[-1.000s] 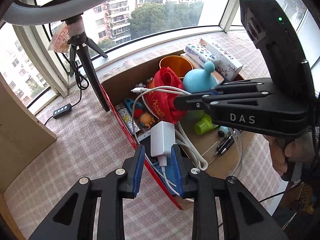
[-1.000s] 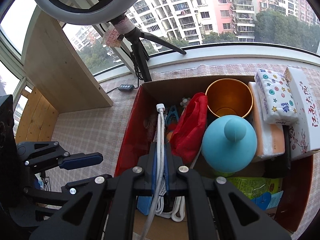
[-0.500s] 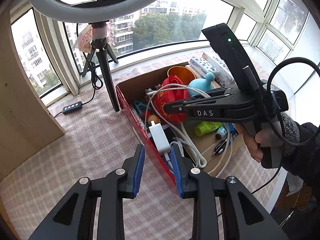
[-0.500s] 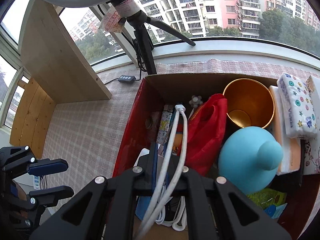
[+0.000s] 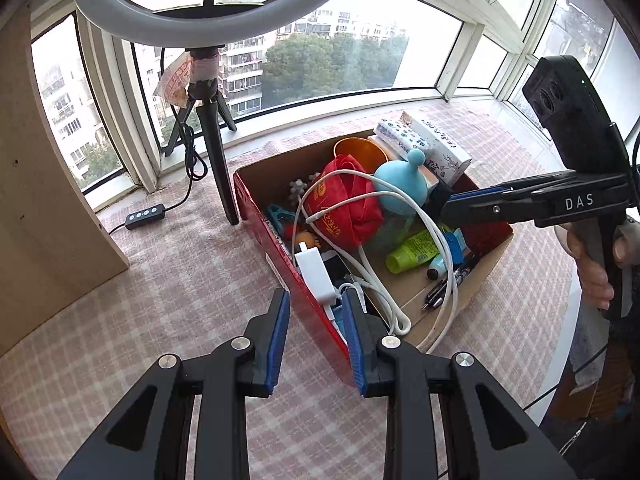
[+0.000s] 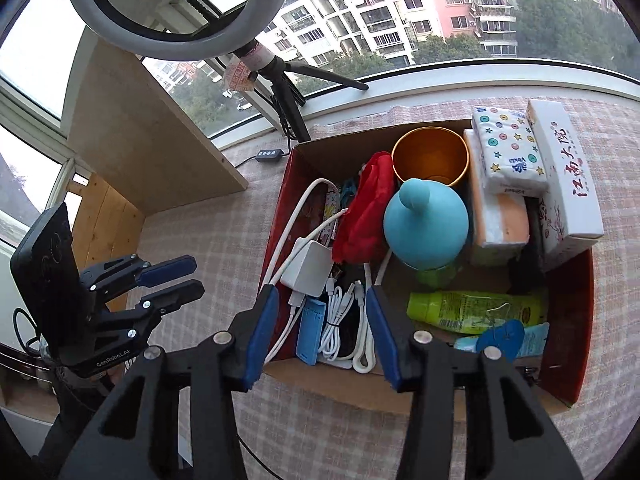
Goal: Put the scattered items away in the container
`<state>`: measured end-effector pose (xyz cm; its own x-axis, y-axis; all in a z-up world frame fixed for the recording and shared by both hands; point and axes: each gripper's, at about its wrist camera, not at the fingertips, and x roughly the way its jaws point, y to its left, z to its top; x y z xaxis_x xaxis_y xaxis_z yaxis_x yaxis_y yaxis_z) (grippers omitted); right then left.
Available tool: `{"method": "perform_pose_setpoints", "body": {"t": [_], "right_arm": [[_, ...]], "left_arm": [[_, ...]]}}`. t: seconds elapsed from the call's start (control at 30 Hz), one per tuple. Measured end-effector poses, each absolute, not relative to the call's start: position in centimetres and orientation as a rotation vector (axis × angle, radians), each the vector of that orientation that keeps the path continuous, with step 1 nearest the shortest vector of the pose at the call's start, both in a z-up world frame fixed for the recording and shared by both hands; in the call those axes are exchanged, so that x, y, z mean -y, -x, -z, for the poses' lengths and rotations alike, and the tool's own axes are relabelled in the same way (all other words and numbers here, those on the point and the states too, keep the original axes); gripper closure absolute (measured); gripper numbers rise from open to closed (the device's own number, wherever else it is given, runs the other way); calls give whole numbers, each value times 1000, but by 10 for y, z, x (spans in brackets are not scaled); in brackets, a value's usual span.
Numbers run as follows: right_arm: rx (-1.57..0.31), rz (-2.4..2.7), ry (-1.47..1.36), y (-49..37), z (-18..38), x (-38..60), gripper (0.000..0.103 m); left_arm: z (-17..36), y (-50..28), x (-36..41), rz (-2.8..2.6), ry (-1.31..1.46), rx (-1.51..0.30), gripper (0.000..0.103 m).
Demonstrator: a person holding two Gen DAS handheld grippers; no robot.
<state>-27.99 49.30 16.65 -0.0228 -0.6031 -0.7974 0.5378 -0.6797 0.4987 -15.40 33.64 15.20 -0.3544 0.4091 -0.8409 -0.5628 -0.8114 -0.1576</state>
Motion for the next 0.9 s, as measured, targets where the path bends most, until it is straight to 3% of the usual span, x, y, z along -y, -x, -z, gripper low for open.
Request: {"method": "perform_pose_setpoints", "body": {"t": [0.2, 0.57, 0.67, 0.73, 0.9], "right_arm": [[230, 1719, -1483, 274, -177, -492, 58], [227, 1702, -1512, 302, -173, -435, 58], [155, 1727, -1509, 303, -170, -422, 67], [124, 1740, -1518, 305, -166, -416, 86], [105, 1749, -1557, 307, -145, -420, 95]], "left_arm": [[-151, 147, -333, -2161, 1278, -195, 77], [-130, 124, -357, -2045, 1261, -150, 77], [-120, 129, -361, -2040, 1279, -142, 77], [-116, 132, -361, -2044, 1291, -138, 77], [-110, 132, -354, -2029, 1310, -107, 77]]}}
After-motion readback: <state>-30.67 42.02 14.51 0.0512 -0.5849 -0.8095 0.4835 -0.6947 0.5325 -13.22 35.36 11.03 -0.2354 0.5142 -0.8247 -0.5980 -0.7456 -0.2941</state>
